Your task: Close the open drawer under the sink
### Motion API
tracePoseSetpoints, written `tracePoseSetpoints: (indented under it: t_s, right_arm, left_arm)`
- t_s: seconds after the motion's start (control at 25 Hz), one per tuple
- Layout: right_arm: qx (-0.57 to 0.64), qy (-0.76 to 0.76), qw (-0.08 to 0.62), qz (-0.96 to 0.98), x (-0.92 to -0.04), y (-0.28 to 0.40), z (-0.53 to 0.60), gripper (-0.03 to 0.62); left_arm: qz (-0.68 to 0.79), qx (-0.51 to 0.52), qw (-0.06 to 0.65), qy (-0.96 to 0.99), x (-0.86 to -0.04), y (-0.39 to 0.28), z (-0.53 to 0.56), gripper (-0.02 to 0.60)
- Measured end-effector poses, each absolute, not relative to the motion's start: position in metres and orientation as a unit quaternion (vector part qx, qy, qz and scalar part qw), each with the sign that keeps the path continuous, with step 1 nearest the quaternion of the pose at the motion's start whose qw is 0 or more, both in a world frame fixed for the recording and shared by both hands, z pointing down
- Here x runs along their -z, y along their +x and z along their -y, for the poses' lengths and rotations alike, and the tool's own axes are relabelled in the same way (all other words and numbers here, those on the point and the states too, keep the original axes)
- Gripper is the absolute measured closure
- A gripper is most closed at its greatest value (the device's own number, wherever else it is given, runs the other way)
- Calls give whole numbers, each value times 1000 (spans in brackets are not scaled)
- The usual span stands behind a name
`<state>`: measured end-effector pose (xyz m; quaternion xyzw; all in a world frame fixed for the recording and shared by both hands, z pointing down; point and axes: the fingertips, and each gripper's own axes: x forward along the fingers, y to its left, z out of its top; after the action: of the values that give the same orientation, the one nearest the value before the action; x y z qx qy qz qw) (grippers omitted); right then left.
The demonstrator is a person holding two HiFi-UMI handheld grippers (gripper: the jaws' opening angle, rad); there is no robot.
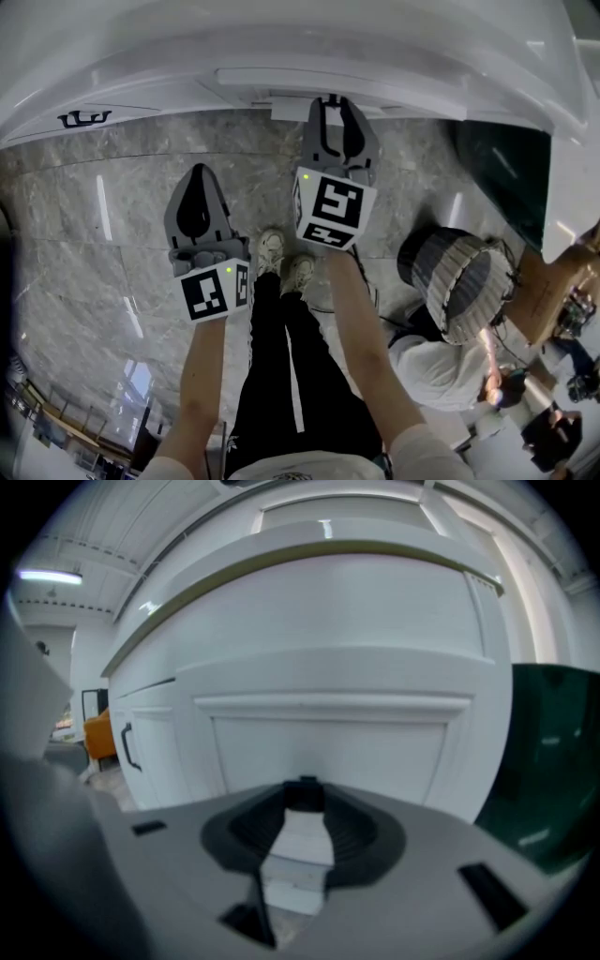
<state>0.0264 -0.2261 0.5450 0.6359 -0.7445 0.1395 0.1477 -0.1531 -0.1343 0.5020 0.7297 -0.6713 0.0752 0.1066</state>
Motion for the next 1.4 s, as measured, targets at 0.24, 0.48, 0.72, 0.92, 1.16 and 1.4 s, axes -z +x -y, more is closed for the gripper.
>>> tracePoseSetpoints:
  t_s: [0.24,0.48,0.72,0.92,1.16,1.4]
  right_arm:
    - [-140,632,148,747,-545,26,226,448]
    - [-143,628,152,750,-548,27,226,448]
    - [-153,624,153,751,-548,28,223,447]
    - [-162,623,143,752,-549,26,223,447]
    - [-178,626,127,748,-542,29,219,447]
    - [-180,632,115,745,-527,32,201,447]
  left_arm:
    - [669,-74,108,732,-502,-150,132,569]
    - [668,-69,106,733,-500,-147,128,569]
    - [669,-62,105,734,-491,-147,120,569]
    - [672,-64,104,731,-490,-153,111,569]
    - [674,-64,101,729,-486,-159,100,569]
    - [675,-55,94,730,-475,-158,88,569]
